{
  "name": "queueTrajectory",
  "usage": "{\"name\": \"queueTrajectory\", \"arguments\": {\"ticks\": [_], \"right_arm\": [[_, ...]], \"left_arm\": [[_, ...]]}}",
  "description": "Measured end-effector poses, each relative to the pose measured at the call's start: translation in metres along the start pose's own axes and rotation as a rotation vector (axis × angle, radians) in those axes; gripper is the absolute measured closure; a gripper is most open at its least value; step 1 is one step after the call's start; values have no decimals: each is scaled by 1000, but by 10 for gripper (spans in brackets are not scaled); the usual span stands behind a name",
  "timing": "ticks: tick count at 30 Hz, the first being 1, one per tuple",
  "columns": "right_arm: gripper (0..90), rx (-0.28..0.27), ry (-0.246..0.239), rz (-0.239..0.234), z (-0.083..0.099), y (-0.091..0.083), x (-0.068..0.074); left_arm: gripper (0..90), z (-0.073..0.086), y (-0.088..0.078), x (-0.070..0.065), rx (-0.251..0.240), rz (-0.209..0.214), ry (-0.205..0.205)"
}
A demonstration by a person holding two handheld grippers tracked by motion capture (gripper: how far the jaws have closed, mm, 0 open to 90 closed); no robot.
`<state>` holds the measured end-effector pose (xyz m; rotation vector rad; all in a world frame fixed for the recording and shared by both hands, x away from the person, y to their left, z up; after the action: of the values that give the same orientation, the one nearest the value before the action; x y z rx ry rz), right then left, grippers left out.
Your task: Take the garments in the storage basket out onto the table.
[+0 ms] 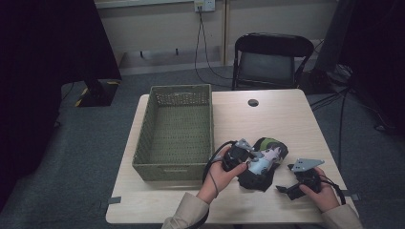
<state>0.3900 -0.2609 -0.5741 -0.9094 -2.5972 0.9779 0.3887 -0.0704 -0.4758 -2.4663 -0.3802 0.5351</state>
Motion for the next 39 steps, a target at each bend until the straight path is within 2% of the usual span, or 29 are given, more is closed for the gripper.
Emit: {"name": "queueTrajectory", "arguments": {"ticks": [10, 16, 21, 28, 32, 36, 39], "right_arm": [[0, 1, 3, 0, 0, 0, 0], [0, 1, 2, 1, 0, 0, 0], [0, 2, 6, 4, 0, 0, 0], [0, 2, 7, 4, 0, 0, 0], [0, 2, 6, 4, 0, 0, 0], [0, 2, 6, 4, 0, 0, 0], [0, 2, 6, 4, 0, 0, 0]], "left_arm": [[28, 14, -5, -5, -19, 41, -5], [28, 25, -6, -7, 10, 56, 4], [28, 32, -11, -10, 12, 85, 2], [28, 35, -12, -17, 12, 116, 19], [28, 36, -10, -18, 25, 112, 34], [28, 35, -13, -20, 13, 123, 27], [28, 35, -16, -19, 12, 116, 37]]}}
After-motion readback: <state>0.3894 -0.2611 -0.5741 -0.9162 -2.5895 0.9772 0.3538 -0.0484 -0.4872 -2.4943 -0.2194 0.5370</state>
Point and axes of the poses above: each handheld gripper's, and its own axes: y roughly forward along the jaws, z roughly out of its underside, x roughly to its left, the point moved 7 cm from there along y, roughly forward along the jaws, and after that the axes turned 4 degrees about -x, right-handed, at the moved point
